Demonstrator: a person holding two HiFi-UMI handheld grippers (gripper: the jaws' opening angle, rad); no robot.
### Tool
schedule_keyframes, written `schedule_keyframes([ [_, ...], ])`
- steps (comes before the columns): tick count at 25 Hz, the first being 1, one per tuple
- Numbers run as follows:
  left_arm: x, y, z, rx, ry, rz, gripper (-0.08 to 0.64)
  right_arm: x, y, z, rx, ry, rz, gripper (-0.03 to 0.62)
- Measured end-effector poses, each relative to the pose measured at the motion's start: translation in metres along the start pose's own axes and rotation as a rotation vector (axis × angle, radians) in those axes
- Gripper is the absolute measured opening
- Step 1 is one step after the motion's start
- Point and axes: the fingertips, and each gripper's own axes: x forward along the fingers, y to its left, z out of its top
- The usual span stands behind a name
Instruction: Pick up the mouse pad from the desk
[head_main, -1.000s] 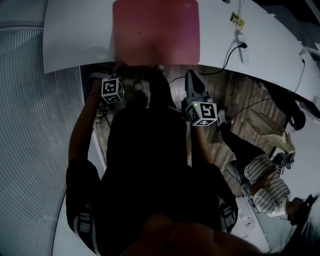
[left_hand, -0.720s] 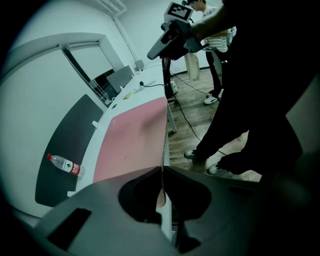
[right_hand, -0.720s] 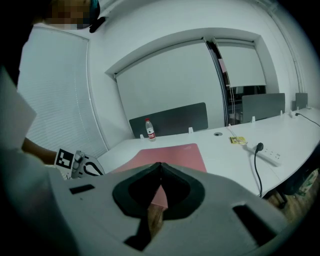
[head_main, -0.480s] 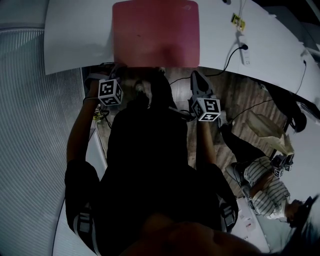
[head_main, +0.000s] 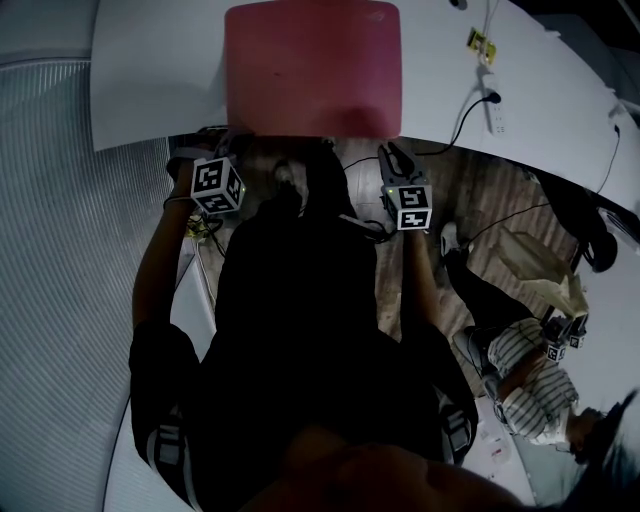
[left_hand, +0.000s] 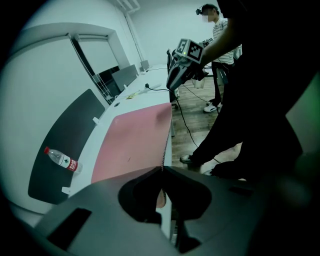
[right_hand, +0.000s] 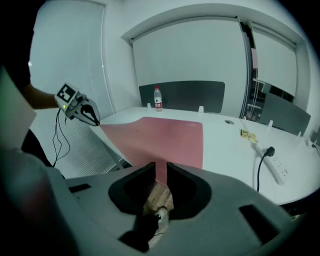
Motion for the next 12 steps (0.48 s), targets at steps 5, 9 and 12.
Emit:
schedule_keyframes([
  [5, -0.003, 0.002, 0.004, -0.021, 0.001, -0.003, 0.012, 0.017, -0.007, -0.028, -0.089, 0.09, 0.009, 0.07],
  [9, -0.006, 0.006, 0.005, -0.046, -0.002, 0.003, 0.012, 0.027, -0.009, -0.045, -0.21, 0.171, 0.0, 0.102],
  [12, -0.009, 0.009, 0.005, -0.06, -0.004, 0.001, 0.012, 0.034, -0.01, -0.051, -0.372, 0.243, -0.036, 0.132],
])
